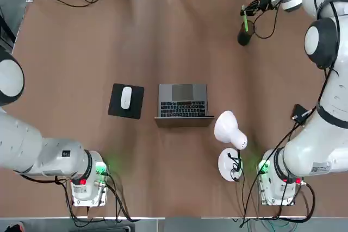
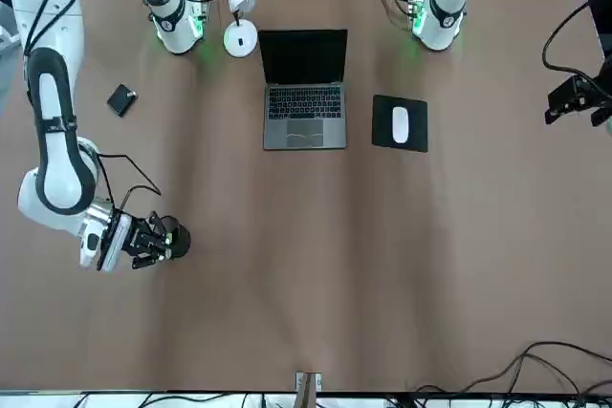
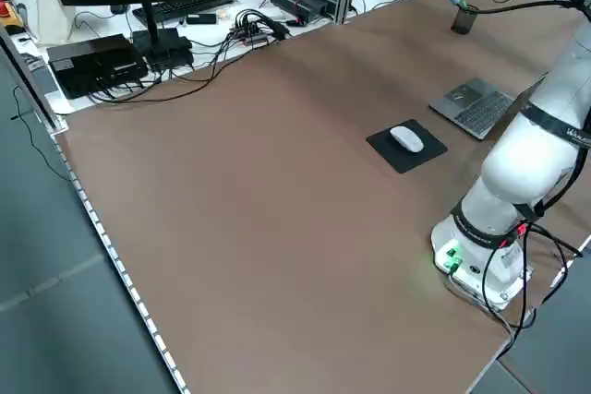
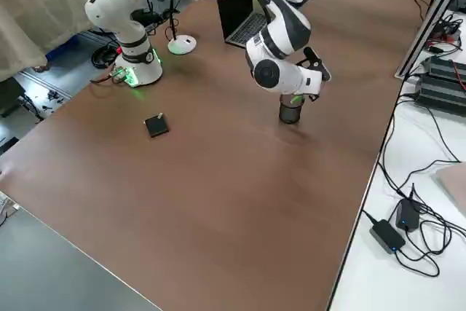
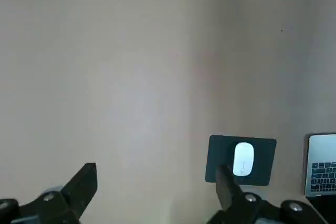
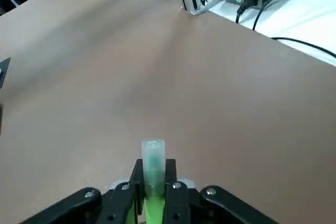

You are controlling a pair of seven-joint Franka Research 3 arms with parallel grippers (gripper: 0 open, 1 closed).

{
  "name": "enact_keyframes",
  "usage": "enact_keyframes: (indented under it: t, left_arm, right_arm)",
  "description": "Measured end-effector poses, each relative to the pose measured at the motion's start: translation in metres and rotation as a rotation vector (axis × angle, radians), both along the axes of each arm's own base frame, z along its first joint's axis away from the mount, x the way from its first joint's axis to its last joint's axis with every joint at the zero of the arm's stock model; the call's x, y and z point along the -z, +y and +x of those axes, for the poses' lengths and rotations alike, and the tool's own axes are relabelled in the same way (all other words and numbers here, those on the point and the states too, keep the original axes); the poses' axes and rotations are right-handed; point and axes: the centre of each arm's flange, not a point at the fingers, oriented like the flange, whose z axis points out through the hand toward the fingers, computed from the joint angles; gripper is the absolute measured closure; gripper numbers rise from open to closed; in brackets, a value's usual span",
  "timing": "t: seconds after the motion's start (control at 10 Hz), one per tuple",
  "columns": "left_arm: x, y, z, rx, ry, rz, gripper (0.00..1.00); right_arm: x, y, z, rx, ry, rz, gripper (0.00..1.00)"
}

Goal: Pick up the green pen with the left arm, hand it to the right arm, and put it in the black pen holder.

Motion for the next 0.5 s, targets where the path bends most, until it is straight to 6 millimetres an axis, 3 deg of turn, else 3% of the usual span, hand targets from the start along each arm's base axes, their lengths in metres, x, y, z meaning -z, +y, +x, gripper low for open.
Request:
enact_keyframes:
  t: [0.2, 0.5]
  left_arm:
    - [-0.002, 0.005, 0.001, -0.008, -0.016, 0.001, 0.00]
    - [0.004, -0.006, 0.005, -0.023, -0.029, -0.001, 0.00]
  right_arm:
    - [0.004, -0.001, 0.000, 0.002, 0.003, 0.000, 0.69]
    - [-0.016, 0.000, 0.014, 0.072, 0.029, 0.026, 0.25]
